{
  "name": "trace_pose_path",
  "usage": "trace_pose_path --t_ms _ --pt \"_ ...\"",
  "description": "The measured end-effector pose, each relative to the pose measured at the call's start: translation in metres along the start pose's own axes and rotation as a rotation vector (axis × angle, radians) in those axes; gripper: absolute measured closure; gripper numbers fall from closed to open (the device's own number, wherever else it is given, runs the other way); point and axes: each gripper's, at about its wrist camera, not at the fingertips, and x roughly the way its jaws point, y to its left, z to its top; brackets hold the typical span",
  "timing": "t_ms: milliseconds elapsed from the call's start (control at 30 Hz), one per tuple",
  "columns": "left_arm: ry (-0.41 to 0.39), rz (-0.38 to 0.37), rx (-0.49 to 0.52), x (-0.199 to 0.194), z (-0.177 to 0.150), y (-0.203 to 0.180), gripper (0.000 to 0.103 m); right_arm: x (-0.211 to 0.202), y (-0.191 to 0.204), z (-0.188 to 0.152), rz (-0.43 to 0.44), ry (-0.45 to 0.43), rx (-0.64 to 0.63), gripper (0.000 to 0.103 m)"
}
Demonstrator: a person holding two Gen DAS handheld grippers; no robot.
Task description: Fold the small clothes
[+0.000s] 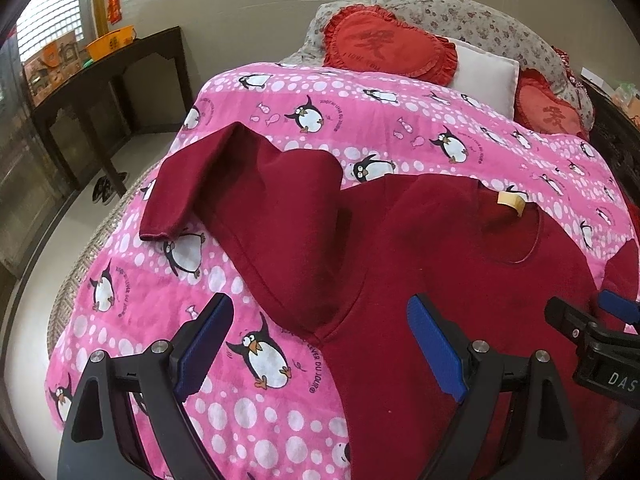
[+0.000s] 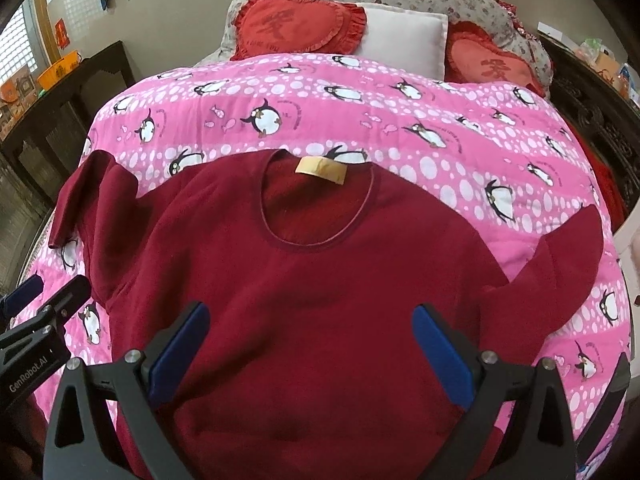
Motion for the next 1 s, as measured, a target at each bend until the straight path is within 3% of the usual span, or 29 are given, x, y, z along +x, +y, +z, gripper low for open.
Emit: trace_pose_path --t_ms 1000 --pt "0.018 0.039 -0.034 0.008 0.001 0.020 0.030 0.009 0.015 -0.001 0.005 0.027 -0.043 0.000"
